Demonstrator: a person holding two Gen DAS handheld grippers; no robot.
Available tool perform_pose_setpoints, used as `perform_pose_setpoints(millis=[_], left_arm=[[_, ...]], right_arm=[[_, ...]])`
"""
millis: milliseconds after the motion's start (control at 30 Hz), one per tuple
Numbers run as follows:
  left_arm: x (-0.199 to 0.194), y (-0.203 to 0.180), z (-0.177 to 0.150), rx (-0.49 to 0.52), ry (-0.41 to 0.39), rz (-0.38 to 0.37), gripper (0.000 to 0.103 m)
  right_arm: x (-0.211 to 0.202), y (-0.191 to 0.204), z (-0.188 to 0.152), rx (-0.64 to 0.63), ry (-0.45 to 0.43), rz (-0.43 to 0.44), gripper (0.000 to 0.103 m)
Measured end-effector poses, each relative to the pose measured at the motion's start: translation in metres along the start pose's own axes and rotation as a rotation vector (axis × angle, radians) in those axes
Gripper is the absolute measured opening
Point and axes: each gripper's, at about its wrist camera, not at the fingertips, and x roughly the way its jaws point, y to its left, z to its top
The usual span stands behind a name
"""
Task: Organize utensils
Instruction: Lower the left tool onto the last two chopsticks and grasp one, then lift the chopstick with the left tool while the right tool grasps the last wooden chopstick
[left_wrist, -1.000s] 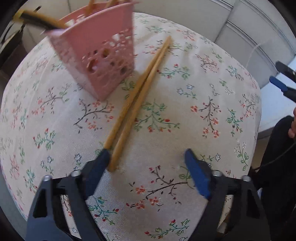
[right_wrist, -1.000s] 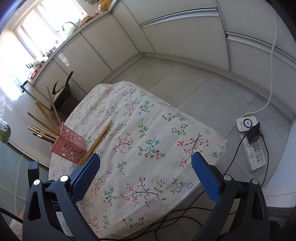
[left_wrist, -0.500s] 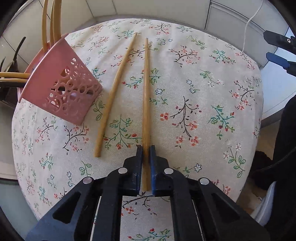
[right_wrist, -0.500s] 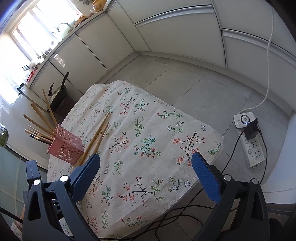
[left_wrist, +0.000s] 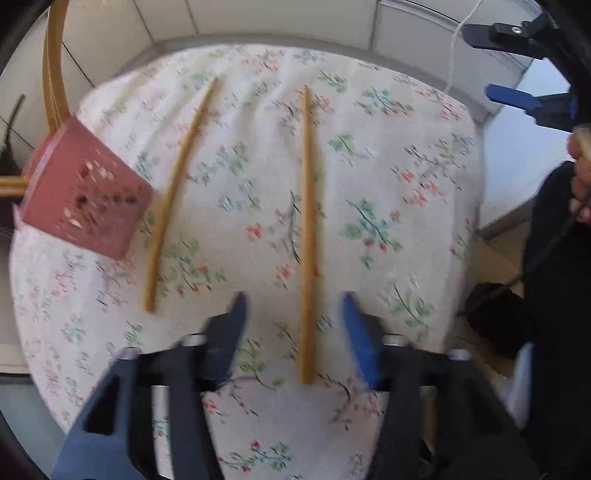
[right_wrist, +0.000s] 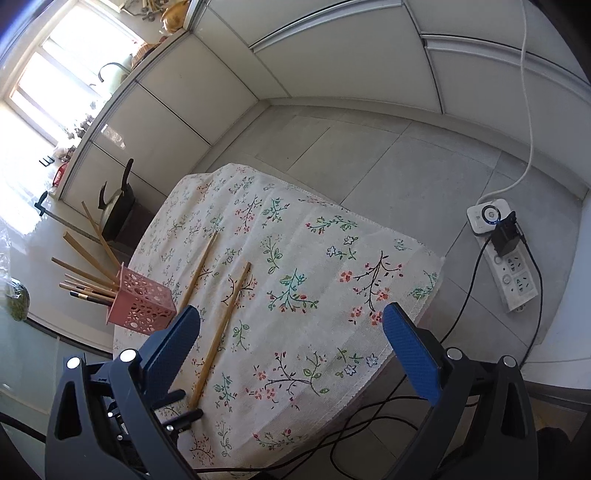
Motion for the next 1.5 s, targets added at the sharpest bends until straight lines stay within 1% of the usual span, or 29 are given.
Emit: perform_pose_setpoints(millis=[67,133,200,267,333,367,400,433,467,533,567,600,667,767,833,867,967,1033,1133,1200,1267,1300,1333,1400,1433,1467,1500], left_arm=[[0.004,-0.006,0.017,-0.022,0.000,0.016,0.058],[0.012,-0.019,0.041,-0.009,-0.012,0.027,0.058],[0.024,-0.028,0.065,0.001,-0.006,0.040,0.058],[0.033,-0.030,0.085,-0.025,-0.018,0.045,0.060],[0.041,-0.025,0.109,-0.094,-0.025,0.034,0.058],[0.047,-0.022,0.120,-0.120,-0.022,0.020,0.048],[0.050,-0.020,0.127,-0.143,-0.020,-0.007,0.041],[0.050,-0.019,0.131,-0.165,-0.017,-0.021,0.022],[0.053,-0.018,0.137,-0.164,-0.008,-0.005,0.008],[0.054,-0.022,0.139,-0.146,0.002,0.007,0.005],[0.054,-0.021,0.138,-0.160,-0.001,-0.001,0.005],[0.054,-0.017,0.137,-0.189,-0.006,-0.023,0.004],[0.047,-0.016,0.127,-0.223,-0.018,-0.033,0.004],[0.025,-0.017,0.104,-0.240,-0.046,-0.006,0.004],[0.002,-0.014,0.087,-0.255,-0.081,0.001,0.004],[-0.015,-0.011,0.077,-0.271,-0.112,0.016,0.004],[-0.065,0.001,0.044,-0.347,-0.217,0.021,0.004],[-0.099,0.007,0.021,-0.394,-0.299,0.036,0.004],[-0.137,0.015,-0.010,-0.441,-0.398,0.063,0.004],[-0.162,0.021,-0.027,-0.458,-0.475,0.107,0.004],[-0.187,0.027,-0.040,-0.472,-0.556,0.129,0.004],[-0.196,0.030,-0.045,-0.478,-0.590,0.130,0.004],[-0.203,0.033,-0.050,-0.482,-0.611,0.127,0.004],[-0.211,0.036,-0.054,-0.493,-0.641,0.123,0.004],[-0.214,0.037,-0.054,-0.494,-0.651,0.120,0.004],[-0.217,0.037,-0.056,-0.494,-0.660,0.120,0.004],[-0.221,0.036,-0.057,-0.494,-0.672,0.121,0.004]], right_arm=[[-0.003,-0.004,0.002,0.022,-0.006,0.006,0.096],[-0.006,-0.009,0.004,0.037,-0.006,0.012,0.096],[-0.009,-0.012,0.006,0.044,-0.005,0.017,0.096],[-0.015,-0.017,0.009,0.047,-0.013,0.020,0.096],[-0.020,-0.024,0.012,0.060,-0.020,0.026,0.096],[-0.022,-0.027,0.014,0.069,-0.021,0.029,0.096],[-0.024,-0.031,0.015,0.079,-0.022,0.032,0.096],[-0.025,-0.035,0.017,0.088,-0.023,0.034,0.096],[-0.026,-0.038,0.018,0.095,-0.022,0.034,0.096],[-0.025,-0.043,0.021,0.108,-0.014,0.030,0.096],[-0.023,-0.045,0.023,0.116,-0.005,0.027,0.096],[-0.020,-0.046,0.024,0.123,0.007,0.024,0.096],[-0.012,-0.046,0.029,0.139,0.022,0.012,0.096],[0.009,-0.032,0.044,0.110,0.069,-0.023,0.096],[0.027,-0.018,0.056,0.101,0.105,-0.014,0.096],[0.038,-0.009,0.063,0.099,0.126,-0.008,0.096],[0.075,0.024,0.075,0.086,0.197,0.007,0.096],[0.105,0.049,0.076,0.078,0.257,-0.007,0.096],[0.143,0.082,0.073,0.064,0.304,-0.038,0.094],[0.161,0.102,0.071,0.050,0.286,-0.059,0.094],[0.179,0.121,0.067,0.019,0.287,-0.094,0.087],[0.187,0.128,0.065,0.003,0.292,-0.119,0.081],[0.197,0.136,0.062,-0.023,0.294,-0.156,0.075],[0.210,0.145,0.058,-0.078,0.270,-0.219,0.073],[0.212,0.152,0.056,-0.121,0.229,-0.247,0.072],[0.217,0.157,0.053,-0.162,0.214,-0.276,0.072],[0.218,0.161,0.050,-0.194,0.203,-0.300,0.066]])
